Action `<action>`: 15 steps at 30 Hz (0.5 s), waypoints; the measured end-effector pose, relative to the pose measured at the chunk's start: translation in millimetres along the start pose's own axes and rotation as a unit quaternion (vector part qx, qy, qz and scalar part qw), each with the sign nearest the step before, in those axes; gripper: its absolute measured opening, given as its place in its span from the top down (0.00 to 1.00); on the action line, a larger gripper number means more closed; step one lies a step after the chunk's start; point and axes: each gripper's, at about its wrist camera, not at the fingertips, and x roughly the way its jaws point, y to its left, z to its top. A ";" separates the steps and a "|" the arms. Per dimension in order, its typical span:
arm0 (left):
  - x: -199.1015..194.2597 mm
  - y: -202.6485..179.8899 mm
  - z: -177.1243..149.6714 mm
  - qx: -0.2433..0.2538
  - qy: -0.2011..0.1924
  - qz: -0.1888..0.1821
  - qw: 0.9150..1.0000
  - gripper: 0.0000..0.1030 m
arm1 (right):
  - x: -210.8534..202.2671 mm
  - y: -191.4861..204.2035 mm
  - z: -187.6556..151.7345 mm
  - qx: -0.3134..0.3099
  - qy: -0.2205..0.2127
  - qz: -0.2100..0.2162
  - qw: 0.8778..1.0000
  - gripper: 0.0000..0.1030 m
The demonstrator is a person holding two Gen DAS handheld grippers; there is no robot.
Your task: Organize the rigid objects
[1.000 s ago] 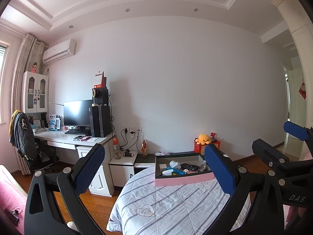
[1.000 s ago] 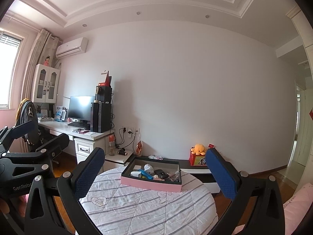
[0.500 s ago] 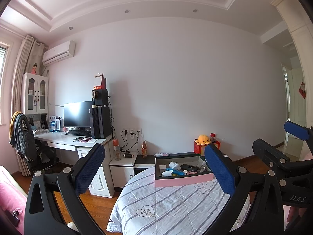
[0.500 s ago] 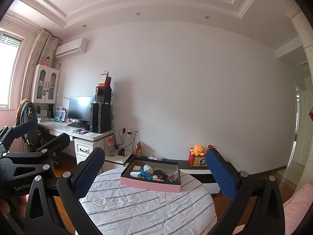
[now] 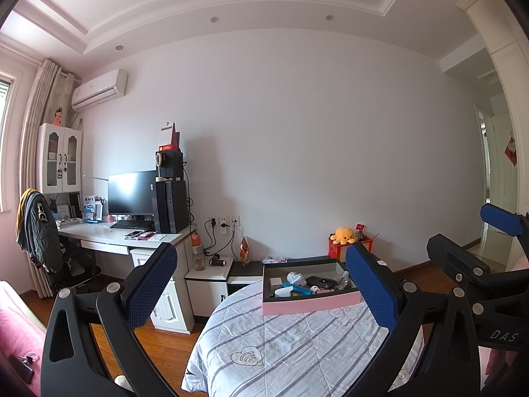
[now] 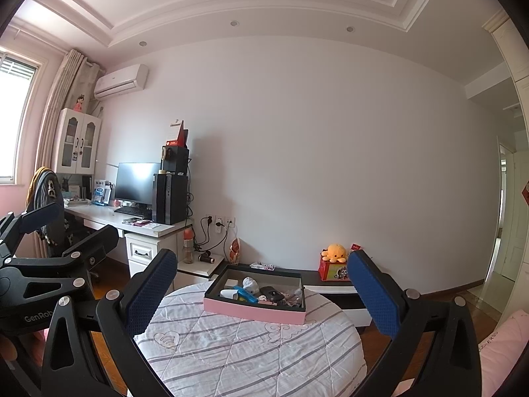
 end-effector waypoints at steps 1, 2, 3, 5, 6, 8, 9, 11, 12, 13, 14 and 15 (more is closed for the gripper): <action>-0.5 0.3 0.8 0.000 0.000 0.000 1.000 0.00 | -0.5 0.1 -0.1 0.000 -0.001 0.000 1.000 0.00; 0.1 -0.2 0.0 0.000 0.000 0.000 1.000 0.00 | -0.6 0.1 0.0 0.000 0.000 0.000 1.000 0.00; 0.1 -0.1 0.0 0.000 0.000 0.000 1.000 0.00 | -0.5 0.2 0.0 0.000 0.000 0.000 1.000 0.00; 0.2 -0.4 -0.1 0.000 0.001 0.000 1.000 0.00 | -0.7 0.2 0.1 0.000 0.000 0.000 1.000 0.00; -0.1 -0.4 0.1 0.001 0.000 0.000 1.000 0.00 | -0.5 0.0 0.2 0.000 0.000 -0.001 1.000 0.00; -0.6 0.2 0.3 0.001 0.001 0.000 1.000 0.00 | -1.0 1.1 0.1 0.000 0.001 -0.001 1.000 0.00; -1.2 0.7 0.8 0.001 0.000 0.000 1.000 0.00 | -0.9 2.0 0.7 0.000 0.001 -0.001 1.000 0.00; -0.5 0.0 0.3 0.001 0.001 0.000 1.000 0.00 | -1.6 2.4 0.5 0.000 0.002 -0.002 1.000 0.00; -0.6 0.0 0.4 0.001 0.000 0.000 1.000 0.00 | -1.7 2.2 0.2 0.000 0.002 -0.002 1.000 0.00; -0.6 0.1 0.7 0.001 0.000 0.000 1.000 0.00 | -2.1 2.6 0.3 0.000 0.001 -0.002 1.000 0.00; -0.4 -0.1 0.4 0.001 0.000 0.000 1.000 0.00 | -2.4 2.8 0.3 0.000 0.001 -0.002 1.000 0.00; -0.3 -0.1 0.4 0.001 0.000 0.000 1.000 0.00 | -2.7 2.9 0.2 0.000 0.002 -0.002 1.000 0.00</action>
